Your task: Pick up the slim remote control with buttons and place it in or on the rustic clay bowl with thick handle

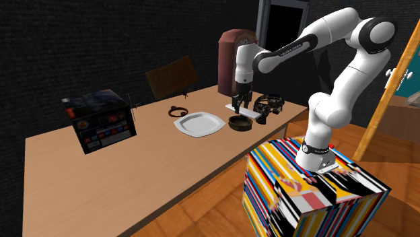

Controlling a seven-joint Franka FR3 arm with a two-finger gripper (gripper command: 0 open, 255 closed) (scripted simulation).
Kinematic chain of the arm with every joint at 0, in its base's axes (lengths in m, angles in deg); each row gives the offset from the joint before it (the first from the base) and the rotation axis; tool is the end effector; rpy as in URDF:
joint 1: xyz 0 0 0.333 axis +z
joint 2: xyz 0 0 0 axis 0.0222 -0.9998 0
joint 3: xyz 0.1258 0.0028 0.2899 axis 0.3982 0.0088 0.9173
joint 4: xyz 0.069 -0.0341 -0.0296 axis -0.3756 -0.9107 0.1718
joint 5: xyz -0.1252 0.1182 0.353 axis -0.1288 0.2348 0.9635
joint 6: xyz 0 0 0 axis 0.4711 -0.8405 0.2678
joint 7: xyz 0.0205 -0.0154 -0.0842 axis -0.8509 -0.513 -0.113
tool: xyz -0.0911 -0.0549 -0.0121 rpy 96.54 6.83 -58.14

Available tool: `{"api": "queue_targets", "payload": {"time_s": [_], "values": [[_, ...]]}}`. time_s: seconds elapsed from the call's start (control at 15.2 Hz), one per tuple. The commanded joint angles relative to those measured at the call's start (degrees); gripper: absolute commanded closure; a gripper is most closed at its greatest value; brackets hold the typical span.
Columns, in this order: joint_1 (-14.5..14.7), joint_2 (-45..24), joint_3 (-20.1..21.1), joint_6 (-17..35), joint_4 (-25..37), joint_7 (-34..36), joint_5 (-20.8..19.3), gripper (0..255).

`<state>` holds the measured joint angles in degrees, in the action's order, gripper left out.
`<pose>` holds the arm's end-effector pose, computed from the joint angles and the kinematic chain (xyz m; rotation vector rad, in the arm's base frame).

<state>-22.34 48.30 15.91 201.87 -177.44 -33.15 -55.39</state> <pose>0.3461 -0.2114 0.4290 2.6928 -1.6128 -0.0180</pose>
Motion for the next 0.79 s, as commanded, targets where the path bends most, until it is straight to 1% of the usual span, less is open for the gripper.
{"api": "queue_targets", "payload": {"time_s": [0.0,0.26,0.33,0.66,0.73], "values": [[0.0,0.0,0.0,0.2,-0.1,0.0,0.0,255],[0.0,0.0,0.0,0.2,-0.1,0.0,0.0,255],[0.0,0.0,0.0,0.2,-0.1,0.0,0.0,0],[0.0,0.0,0.0,0.2,-0.1,0.0,0.0,0],[0.0,0.7,0.1,-2.0,1.3,0.0,0.0,0]]}}
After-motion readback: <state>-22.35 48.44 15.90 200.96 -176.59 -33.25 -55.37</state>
